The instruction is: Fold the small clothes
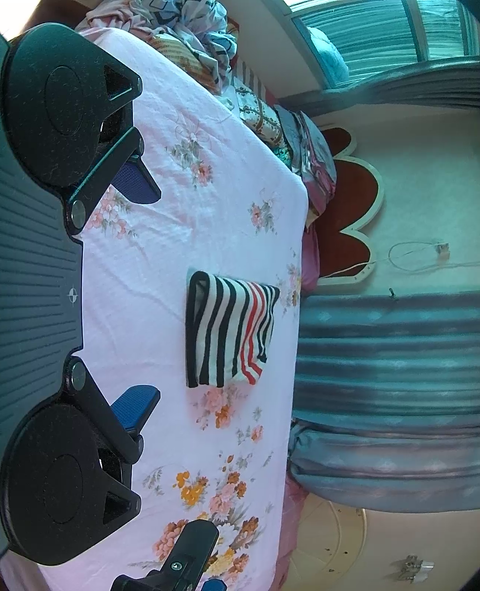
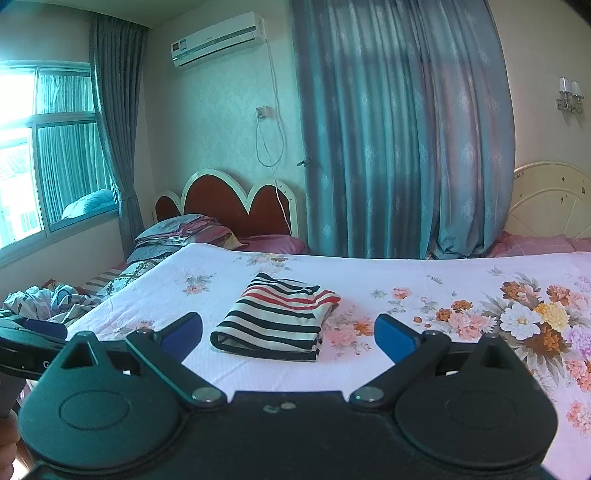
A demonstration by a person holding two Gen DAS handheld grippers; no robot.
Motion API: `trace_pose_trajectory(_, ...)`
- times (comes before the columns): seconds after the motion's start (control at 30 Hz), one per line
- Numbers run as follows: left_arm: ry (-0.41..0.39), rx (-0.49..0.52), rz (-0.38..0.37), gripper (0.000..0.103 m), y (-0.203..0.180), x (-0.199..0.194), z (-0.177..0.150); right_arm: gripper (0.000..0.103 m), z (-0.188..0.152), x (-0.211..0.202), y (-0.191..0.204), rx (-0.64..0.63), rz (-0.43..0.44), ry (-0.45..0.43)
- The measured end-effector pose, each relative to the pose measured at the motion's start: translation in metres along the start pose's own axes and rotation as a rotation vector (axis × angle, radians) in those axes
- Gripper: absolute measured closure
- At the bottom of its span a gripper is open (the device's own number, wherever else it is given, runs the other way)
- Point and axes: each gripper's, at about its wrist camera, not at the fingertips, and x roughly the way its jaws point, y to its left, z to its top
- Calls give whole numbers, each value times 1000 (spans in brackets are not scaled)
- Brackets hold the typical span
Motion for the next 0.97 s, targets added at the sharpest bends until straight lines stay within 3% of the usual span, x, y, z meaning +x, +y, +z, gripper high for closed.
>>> trace_pose_trajectory(0.53,18,-5,-4,0,0,15,3,4,-2,12,2,5,3,19)
trace_pose_trajectory(0.73,-9,-23,-70,0,6,29,3,4,-4,22,2,18,-2,36)
trace_pose_trajectory(0.83,-32,9,-47,0,1,36,5,4,-4,28,-2,24,-11,46)
trace_pose_trajectory(0.97,-1,13,-41,0,-1,55,10,4,-7,38,-9,38,-27,66)
